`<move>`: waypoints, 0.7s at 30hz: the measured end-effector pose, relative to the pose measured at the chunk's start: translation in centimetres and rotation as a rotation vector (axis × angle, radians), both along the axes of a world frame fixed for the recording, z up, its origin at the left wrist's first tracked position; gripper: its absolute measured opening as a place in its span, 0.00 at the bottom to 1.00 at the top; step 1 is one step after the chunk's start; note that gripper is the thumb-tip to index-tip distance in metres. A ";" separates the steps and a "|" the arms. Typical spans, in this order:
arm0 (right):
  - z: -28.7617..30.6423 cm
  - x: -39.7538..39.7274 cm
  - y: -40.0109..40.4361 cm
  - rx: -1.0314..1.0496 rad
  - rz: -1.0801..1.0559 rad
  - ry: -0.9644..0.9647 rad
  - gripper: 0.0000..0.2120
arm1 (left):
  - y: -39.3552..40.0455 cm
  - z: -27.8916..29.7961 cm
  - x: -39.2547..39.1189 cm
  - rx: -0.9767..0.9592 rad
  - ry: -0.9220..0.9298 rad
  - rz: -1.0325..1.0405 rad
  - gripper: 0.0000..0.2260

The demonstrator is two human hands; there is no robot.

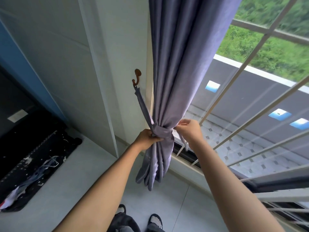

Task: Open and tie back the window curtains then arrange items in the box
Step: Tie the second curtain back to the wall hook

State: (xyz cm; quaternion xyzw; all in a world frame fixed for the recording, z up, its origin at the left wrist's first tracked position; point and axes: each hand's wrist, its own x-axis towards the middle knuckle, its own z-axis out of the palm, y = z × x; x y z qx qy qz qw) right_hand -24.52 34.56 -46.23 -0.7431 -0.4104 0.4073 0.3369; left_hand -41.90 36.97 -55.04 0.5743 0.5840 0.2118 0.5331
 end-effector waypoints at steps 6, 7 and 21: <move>0.3 -2.2 -1.0 0.103 -0.100 -0.138 0.06 | -0.2 0.7 0.0 -0.024 0.060 -0.023 0.21; 0.3 -2.5 -1.3 0.120 -0.072 -0.130 0.08 | -0.2 0.8 0.0 -0.028 0.054 -0.019 0.25; -1.8 -5.2 -3.5 0.374 0.257 -0.081 0.14 | -5.3 0.9 2.3 0.364 0.138 0.217 0.05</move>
